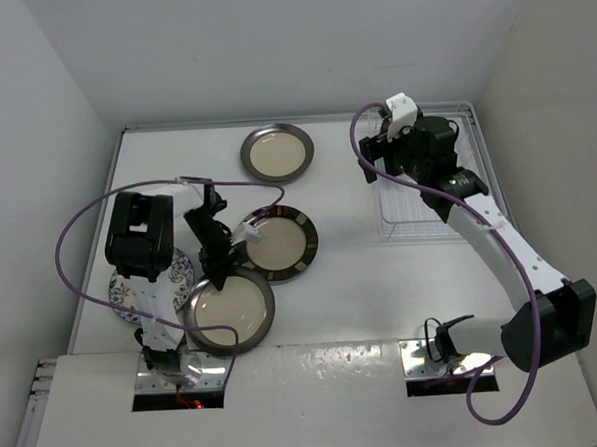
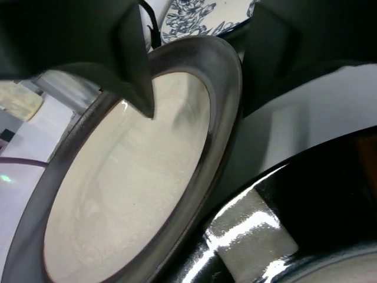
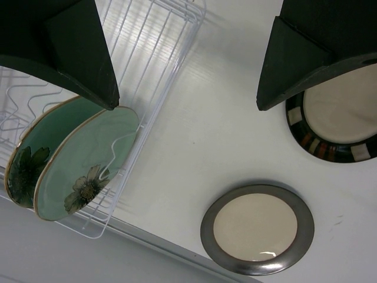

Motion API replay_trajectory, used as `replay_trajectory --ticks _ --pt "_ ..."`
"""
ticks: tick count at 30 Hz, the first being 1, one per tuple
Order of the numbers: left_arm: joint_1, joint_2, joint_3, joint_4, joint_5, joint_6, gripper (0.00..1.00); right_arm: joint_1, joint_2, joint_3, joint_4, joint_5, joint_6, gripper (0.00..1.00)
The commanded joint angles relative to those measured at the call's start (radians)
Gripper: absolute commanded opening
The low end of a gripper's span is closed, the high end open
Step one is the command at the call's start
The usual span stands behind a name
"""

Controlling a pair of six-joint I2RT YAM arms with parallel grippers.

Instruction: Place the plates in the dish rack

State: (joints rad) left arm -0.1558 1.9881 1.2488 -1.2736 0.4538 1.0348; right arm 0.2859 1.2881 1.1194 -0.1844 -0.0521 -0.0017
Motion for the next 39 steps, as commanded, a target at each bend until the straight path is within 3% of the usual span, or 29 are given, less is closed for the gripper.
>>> replay_trajectory --ticks 1,2,4,5,8,13,19,24,27,30,36,39 --pt "-0.001 0.009 -0.009 0.094 -0.020 0.024 0.56 0.010 -0.026 -0.013 0.056 0.011 -0.006 1.00" --pt "-0.001 0.021 -0.009 0.094 -0.009 0.024 0.42 0.016 -0.029 -0.010 0.057 0.012 -0.004 1.00" --pt "-0.001 0.032 -0.009 0.085 -0.009 0.024 0.28 0.016 -0.029 -0.009 0.054 0.014 -0.004 1.00" --pt "-0.001 0.032 -0.009 0.074 -0.009 0.024 0.16 0.015 -0.030 -0.012 0.054 0.012 -0.006 1.00" --pt "-0.001 -0.001 -0.009 0.074 -0.018 0.024 0.00 0.015 -0.039 -0.018 0.062 0.023 -0.009 1.00" --pt "0.009 -0.055 0.046 0.050 -0.018 0.024 0.00 0.019 -0.032 -0.017 0.069 0.021 -0.009 1.00" --pt "-0.007 -0.158 0.124 -0.010 0.115 0.070 0.00 0.035 0.011 0.037 0.025 -0.028 -0.029 1.00" --pt "-0.051 -0.201 0.231 -0.029 0.186 0.054 0.00 0.114 0.121 0.125 -0.110 -0.253 -0.034 1.00" --pt "-0.062 -0.201 0.299 -0.029 0.232 0.034 0.00 0.124 0.134 0.080 -0.009 -0.404 0.121 1.00" --pt "-0.083 -0.201 0.354 -0.029 0.372 0.022 0.00 0.124 0.175 0.008 0.137 -0.517 0.234 1.00" --pt "-0.108 -0.160 0.469 -0.029 0.543 -0.040 0.00 0.131 0.278 -0.007 0.174 -0.552 0.336 0.98" --pt "-0.108 -0.114 0.480 -0.029 0.566 -0.055 0.00 0.150 0.287 -0.069 0.340 -0.566 0.374 0.98"
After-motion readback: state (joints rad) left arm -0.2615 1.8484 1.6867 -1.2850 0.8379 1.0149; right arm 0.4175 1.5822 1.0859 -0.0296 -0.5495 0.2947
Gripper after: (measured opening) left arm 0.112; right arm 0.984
